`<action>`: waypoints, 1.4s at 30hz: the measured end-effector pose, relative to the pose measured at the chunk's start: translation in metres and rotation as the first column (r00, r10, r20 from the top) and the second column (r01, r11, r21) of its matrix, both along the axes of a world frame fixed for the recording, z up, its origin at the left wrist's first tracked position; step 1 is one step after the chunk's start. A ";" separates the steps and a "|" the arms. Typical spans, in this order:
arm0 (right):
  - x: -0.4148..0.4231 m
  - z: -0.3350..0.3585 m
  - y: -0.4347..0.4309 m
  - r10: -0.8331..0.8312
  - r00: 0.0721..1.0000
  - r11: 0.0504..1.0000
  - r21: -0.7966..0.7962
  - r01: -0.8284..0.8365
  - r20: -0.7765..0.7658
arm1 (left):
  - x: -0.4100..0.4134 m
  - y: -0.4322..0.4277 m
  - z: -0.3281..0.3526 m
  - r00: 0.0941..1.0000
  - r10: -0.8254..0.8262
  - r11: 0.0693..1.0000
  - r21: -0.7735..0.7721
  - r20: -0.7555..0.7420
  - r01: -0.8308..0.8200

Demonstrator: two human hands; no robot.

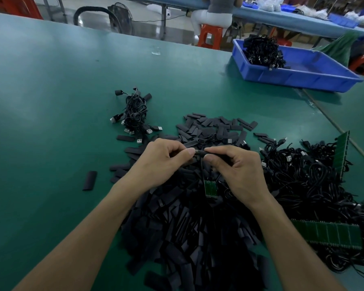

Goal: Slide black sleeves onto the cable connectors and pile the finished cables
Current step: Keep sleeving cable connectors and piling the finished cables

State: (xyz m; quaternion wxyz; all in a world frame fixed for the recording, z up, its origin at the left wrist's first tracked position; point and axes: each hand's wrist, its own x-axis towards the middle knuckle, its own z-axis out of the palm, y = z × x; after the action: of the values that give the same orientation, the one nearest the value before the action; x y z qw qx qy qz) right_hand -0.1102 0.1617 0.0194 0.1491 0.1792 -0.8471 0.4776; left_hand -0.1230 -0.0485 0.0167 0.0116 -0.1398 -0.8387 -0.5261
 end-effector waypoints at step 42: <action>0.004 -0.003 -0.011 0.017 0.997 0.999 -0.047 -0.021 -0.081 | 0.004 0.003 -0.002 0.994 -0.105 0.994 -0.006 -0.022 0.105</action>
State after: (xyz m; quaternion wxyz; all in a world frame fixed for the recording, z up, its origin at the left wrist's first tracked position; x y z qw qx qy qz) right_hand -0.1064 0.1503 0.0161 0.1827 0.2027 -0.8271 0.4914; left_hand -0.1194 -0.0459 0.0145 -0.0071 -0.1894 -0.8313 -0.5225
